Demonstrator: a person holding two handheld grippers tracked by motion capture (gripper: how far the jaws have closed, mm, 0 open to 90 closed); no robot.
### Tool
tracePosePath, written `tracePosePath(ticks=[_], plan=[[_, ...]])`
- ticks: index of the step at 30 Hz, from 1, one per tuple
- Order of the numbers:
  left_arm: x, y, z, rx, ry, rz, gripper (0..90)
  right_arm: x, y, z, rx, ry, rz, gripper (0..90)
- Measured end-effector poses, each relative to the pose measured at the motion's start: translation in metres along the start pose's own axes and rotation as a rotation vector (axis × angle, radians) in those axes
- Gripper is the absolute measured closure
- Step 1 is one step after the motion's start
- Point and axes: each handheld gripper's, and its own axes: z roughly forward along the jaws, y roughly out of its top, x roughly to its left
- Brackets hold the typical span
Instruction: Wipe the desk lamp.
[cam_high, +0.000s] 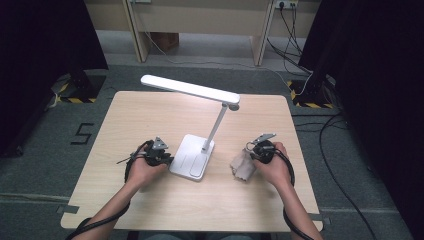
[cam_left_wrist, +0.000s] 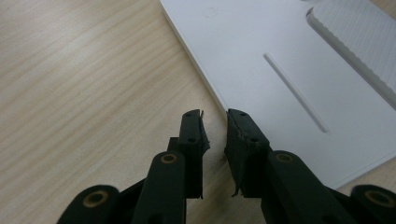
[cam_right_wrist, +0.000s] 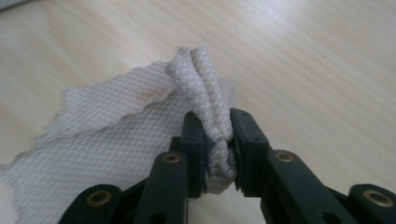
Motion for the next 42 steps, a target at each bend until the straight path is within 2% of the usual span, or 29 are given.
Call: tracePosePath(ticks=[5,7,9,11,13,15,18,21,22,24,28,31,36,39,42], plan=[[-0.005,0.000,-0.001,0.007,-0.007,0.018,74.8,-0.005,0.006,0.011,0.000,-0.092,-0.031,67.9],[-0.007,0.000,-0.001,0.009,-0.013,0.026,74.7,-0.007,0.008,0.013,-0.007,-0.126,-0.048,61.9],[-0.009,0.000,-0.001,0.008,-0.018,0.028,74.5,-0.009,0.012,0.009,-0.051,-0.160,-0.049,59.0],[-0.011,0.000,-0.001,0.009,-0.024,0.030,74.4,-0.010,0.018,0.000,-0.120,-0.190,-0.039,55.9],[-0.013,0.000,-0.001,0.013,-0.026,0.039,74.3,-0.006,0.024,-0.013,-0.179,-0.201,-0.034,58.2],[-0.014,0.000,0.000,0.012,-0.030,0.040,74.1,0.005,0.030,-0.022,-0.214,-0.157,-0.058,62.9],[-0.017,0.000,-0.001,0.013,-0.034,0.045,73.8,0.029,0.033,-0.029,-0.247,-0.014,-0.071,69.2],[-0.020,-0.001,-0.001,0.013,-0.041,0.049,73.6,0.058,0.030,-0.022,-0.244,0.160,-0.065,73.7],[-0.021,-0.001,-0.001,0.010,-0.041,0.048,73.5,0.066,0.028,-0.019,-0.238,0.205,-0.056,74.7],[-0.023,-0.001,-0.002,0.011,-0.045,0.051,73.5,0.077,0.024,-0.011,-0.233,0.255,-0.035,74.9],[-0.026,-0.001,-0.001,0.007,-0.051,0.053,73.6,0.086,0.018,0.002,-0.196,0.267,-0.023,74.5],[-0.026,-0.001,0.000,0.005,-0.044,0.052,73.5,0.089,0.015,0.009,-0.208,0.284,-0.004,73.8],[-0.026,-0.002,0.000,0.003,-0.038,0.057,73.4,0.095,0.012,0.015,-0.197,0.291,0.002,73.0],[-0.026,-0.004,-0.002,-0.025,-0.042,0.056,71.0,0.096,0.010,0.014,-0.230,0.286,0.004,71.5],[-0.024,-0.009,-0.010,-0.093,-0.056,0.059,65.9,0.094,0.005,0.003,-0.319,0.281,0.021,64.5]])
